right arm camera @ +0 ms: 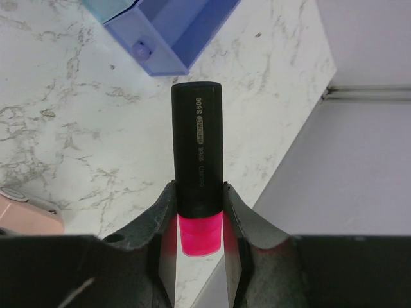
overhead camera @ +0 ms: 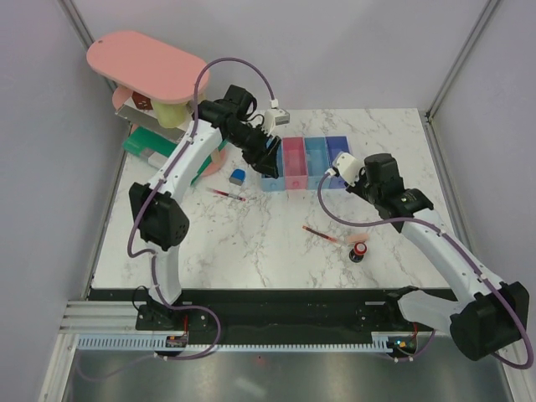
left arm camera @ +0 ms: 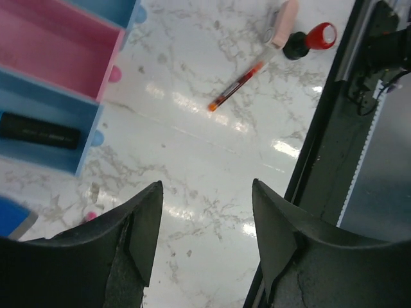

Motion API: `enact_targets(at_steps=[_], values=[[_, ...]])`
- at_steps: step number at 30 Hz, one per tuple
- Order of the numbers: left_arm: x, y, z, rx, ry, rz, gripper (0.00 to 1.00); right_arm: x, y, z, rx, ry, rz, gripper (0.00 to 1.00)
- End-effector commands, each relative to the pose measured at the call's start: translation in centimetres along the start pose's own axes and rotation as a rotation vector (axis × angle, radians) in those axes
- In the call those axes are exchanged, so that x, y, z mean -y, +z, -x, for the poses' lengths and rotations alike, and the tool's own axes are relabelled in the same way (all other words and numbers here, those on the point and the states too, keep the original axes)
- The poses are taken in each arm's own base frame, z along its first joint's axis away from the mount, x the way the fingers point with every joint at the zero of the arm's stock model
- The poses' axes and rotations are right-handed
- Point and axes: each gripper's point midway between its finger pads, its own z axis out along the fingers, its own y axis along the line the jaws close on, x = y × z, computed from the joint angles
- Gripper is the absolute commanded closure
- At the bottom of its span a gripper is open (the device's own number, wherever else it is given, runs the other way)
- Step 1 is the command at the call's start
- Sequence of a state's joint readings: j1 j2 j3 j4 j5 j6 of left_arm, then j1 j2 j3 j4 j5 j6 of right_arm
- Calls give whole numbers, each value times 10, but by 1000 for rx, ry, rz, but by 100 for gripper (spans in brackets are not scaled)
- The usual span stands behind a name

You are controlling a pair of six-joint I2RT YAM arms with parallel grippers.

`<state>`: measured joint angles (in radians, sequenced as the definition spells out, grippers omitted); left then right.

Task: Sort the stationery into containers
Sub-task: Pick up the pen from the center of the board, then place the pen in the storage box.

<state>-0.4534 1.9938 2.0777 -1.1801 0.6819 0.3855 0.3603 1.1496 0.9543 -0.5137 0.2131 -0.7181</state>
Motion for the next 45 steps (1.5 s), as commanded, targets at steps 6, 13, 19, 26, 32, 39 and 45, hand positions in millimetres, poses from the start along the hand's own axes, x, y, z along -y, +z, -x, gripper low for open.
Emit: enact_targets(at_steps=[6,13,19,26,32,39,45], values=[[54,7,33,106,144,-380,22,50,-36,59,163,-142,-221,100],[62,21,40,143,166,-472,19,34,-52,103,268,-321,-289,100],[68,20,44,180,148,-517,21,5,-59,130,320,-368,-270,100],[66,22,48,197,156,-496,23,-16,-63,146,351,-407,-238,100],[65,22,51,210,158,-502,23,-33,-62,157,363,-442,-208,100],[67,19,53,214,160,-500,23,-52,-60,166,379,-469,-174,100],[67,20,54,217,162,-503,27,-62,-61,175,398,-485,-167,100]])
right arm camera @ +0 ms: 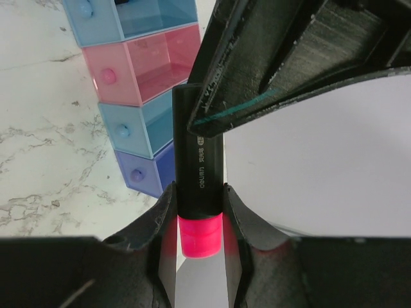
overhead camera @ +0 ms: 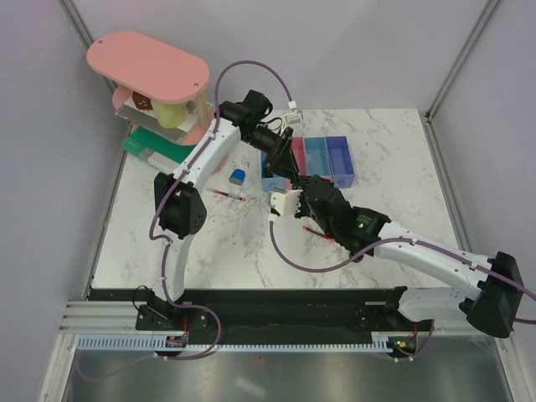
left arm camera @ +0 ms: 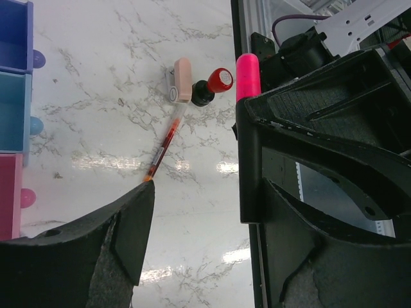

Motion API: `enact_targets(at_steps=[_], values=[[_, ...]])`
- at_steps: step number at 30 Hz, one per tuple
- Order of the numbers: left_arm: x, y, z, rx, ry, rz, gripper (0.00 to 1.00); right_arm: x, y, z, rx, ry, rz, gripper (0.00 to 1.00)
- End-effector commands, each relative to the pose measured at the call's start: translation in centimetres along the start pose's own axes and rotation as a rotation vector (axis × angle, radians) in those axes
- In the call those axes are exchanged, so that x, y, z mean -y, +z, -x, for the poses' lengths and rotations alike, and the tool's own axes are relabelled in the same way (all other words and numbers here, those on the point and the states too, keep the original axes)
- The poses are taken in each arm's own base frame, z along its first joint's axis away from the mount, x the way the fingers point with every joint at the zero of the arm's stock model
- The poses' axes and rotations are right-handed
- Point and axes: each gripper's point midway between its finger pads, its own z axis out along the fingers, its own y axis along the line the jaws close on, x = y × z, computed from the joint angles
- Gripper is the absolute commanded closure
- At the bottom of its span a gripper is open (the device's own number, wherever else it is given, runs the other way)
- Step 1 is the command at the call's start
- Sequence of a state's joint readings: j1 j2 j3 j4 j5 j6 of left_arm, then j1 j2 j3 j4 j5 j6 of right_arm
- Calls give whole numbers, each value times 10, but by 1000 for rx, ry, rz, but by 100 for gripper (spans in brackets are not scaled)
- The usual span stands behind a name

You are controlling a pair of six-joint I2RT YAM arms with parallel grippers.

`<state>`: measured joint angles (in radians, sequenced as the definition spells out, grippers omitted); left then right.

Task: Sort the stationery into containers
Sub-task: Place the pen in the storage box.

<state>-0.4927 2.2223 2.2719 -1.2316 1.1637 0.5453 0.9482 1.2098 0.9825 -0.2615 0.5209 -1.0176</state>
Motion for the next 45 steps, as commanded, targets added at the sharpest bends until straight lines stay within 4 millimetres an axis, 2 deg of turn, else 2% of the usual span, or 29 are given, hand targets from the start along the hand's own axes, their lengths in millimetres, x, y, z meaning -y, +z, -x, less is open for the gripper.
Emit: enact_targets(at_steps=[1,9,10,12,13,15,16,17,34,35,36,37,42,45], values=[[25,-8,25,54,63,-25,28,22,-4,16,35,35,-61,100],[28,-8,25,58,55,-40,43,19,1,25,46,18,-66,100],[28,-7,24,56,57,-40,50,19,1,26,46,17,-66,100],[28,-6,23,54,55,-42,58,20,2,27,47,15,-69,100],[29,-5,22,52,53,-44,68,20,2,26,43,14,-71,100],[30,-4,21,49,57,-47,81,22,2,26,45,11,-80,100],[30,-3,19,45,49,-50,92,23,1,26,40,10,-87,100],[31,-3,18,42,47,-52,98,25,1,26,41,10,-95,100],[36,8,-5,-9,15,-98,98,50,0,34,49,33,-189,100],[35,9,-7,-12,13,-99,96,50,1,34,46,35,-189,100],[34,10,-7,-16,7,-94,84,51,0,34,48,37,-191,100],[33,11,-9,-21,-4,-95,57,51,0,35,48,36,-190,100],[30,16,-18,-46,-16,-100,52,52,1,37,52,38,-192,100],[31,20,-22,-58,-19,-111,55,53,1,38,54,40,-194,100]])
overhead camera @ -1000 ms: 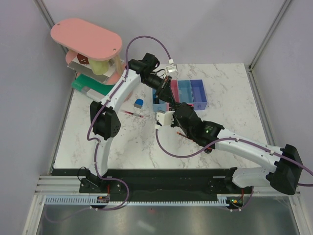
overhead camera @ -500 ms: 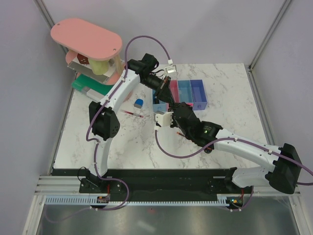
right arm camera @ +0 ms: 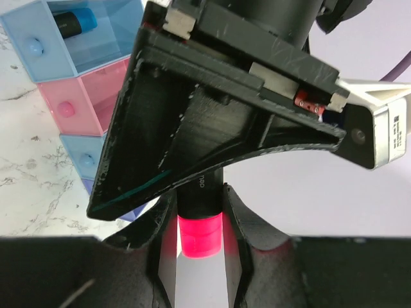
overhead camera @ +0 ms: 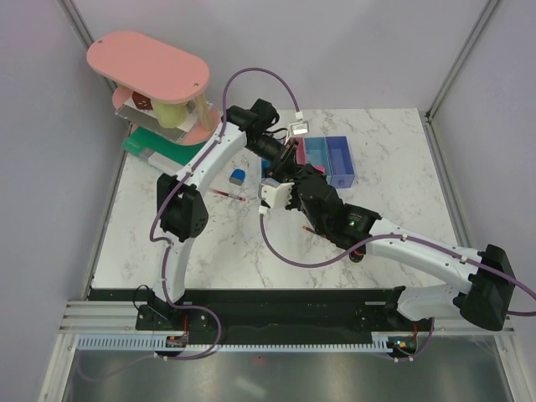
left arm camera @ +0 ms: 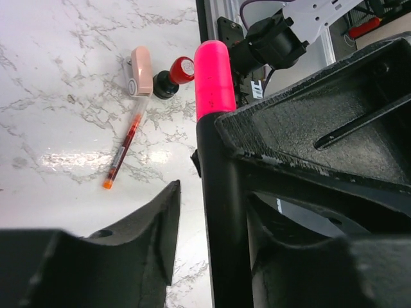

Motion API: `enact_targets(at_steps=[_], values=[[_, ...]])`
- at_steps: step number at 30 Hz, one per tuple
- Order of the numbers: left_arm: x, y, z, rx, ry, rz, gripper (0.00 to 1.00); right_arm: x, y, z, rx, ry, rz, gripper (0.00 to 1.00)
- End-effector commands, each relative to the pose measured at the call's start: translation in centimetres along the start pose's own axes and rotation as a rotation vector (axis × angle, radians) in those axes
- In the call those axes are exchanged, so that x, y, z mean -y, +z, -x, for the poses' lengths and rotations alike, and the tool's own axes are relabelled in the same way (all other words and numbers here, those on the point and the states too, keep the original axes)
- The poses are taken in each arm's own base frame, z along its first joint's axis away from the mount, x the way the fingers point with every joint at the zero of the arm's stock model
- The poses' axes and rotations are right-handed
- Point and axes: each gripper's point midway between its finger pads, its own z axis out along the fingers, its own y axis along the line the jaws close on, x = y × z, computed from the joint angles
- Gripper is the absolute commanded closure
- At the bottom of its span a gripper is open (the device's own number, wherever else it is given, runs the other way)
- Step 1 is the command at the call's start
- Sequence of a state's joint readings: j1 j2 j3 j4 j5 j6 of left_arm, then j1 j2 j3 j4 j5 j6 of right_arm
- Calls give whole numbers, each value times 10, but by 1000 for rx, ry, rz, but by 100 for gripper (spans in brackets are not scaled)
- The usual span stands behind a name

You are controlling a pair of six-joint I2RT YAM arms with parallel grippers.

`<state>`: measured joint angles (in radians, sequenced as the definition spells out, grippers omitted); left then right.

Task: Sort the stationery into containers
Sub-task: Place the pen in the storage box.

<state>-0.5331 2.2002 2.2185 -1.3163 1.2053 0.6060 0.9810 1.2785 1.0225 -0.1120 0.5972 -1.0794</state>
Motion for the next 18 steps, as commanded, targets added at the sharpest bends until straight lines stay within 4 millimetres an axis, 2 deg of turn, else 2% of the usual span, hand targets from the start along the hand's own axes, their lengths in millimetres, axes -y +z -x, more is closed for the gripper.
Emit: enact_targets(at_steps=[1,2,3,4,8,11,13,14,15,16,18], values=[[2,7,-7,-25,15,-21,60,27,-3,14,35,51,-76,100],[2,7,-7,-23,18,-22,63,27,-3,13,34,51,-75,100],[3,7,-7,-24,21,-23,72,25,-3,13,34,49,-71,100],[3,7,-6,-24,26,-22,75,25,-3,13,34,48,-69,100],[3,6,-3,-23,37,-13,76,23,-3,12,33,51,-67,100],[4,5,-1,-20,40,-13,85,22,-4,12,34,51,-65,100],[3,6,-1,-21,39,-14,97,21,-4,11,32,52,-62,100],[3,6,-2,-22,37,-13,98,21,-4,12,34,50,-61,100],[4,6,-1,-21,37,-14,98,19,-4,11,32,47,-58,96],[4,6,-1,-21,40,-14,98,20,-5,11,32,42,-59,75],[4,6,-1,-22,43,-11,98,18,-5,10,33,39,-61,51]])
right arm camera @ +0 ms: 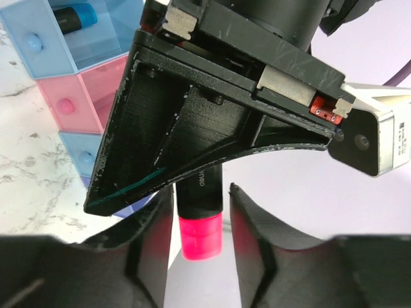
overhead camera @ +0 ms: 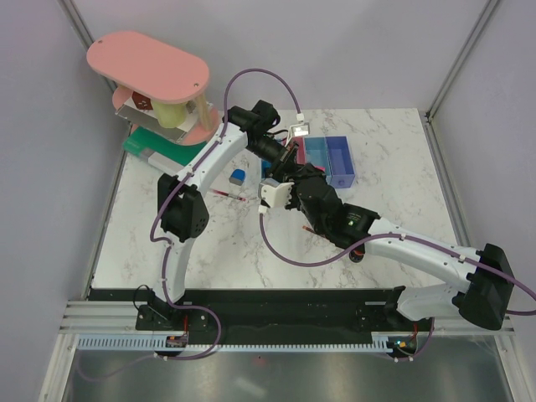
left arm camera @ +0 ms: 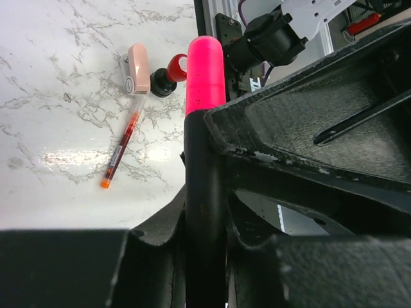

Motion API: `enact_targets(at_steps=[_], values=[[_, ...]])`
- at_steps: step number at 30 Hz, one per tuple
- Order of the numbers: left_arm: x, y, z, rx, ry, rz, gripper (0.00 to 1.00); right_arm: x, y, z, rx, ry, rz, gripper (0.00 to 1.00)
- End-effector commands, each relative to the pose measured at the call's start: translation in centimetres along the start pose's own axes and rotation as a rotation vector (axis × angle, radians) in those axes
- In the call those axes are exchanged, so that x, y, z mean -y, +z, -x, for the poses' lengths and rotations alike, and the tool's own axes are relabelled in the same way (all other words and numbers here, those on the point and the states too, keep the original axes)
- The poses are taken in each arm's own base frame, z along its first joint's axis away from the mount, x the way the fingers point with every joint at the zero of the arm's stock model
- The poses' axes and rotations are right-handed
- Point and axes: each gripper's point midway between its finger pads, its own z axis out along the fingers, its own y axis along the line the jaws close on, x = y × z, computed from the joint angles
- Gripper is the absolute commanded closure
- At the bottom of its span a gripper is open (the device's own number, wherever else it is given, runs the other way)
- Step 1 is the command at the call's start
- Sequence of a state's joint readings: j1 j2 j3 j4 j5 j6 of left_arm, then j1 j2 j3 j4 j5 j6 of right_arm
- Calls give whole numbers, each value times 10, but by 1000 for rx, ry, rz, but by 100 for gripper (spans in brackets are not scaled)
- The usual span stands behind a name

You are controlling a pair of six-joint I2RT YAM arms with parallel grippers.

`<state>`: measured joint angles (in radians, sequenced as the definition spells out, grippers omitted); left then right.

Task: Sort the stationery into containers
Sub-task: Place the pen in the storage box.

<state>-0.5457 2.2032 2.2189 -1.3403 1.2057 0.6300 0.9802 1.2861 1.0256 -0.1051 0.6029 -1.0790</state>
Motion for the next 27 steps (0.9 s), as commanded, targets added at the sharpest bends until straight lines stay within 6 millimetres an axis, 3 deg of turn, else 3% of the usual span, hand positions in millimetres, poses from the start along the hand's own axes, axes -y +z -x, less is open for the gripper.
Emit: enact_targets(at_steps=[1,4,9,13,20,22,27], values=[[0,1,3,-7,38,4,98,19,-8,10,39,44,-64,30],[-4,0,0,-17,33,23,98,19,-9,9,39,68,-65,2],[-18,-5,-3,-26,20,89,98,32,-15,9,47,164,-81,2],[-43,-20,-1,-10,-27,201,98,45,-21,0,31,241,-97,2],[-112,-67,6,32,-83,530,98,89,-25,-43,-59,467,-233,2],[-136,-83,-1,20,-143,680,98,97,-24,-61,-115,519,-278,2],[-178,-121,-18,-9,-236,1004,98,99,-23,-81,-172,537,-303,2]])
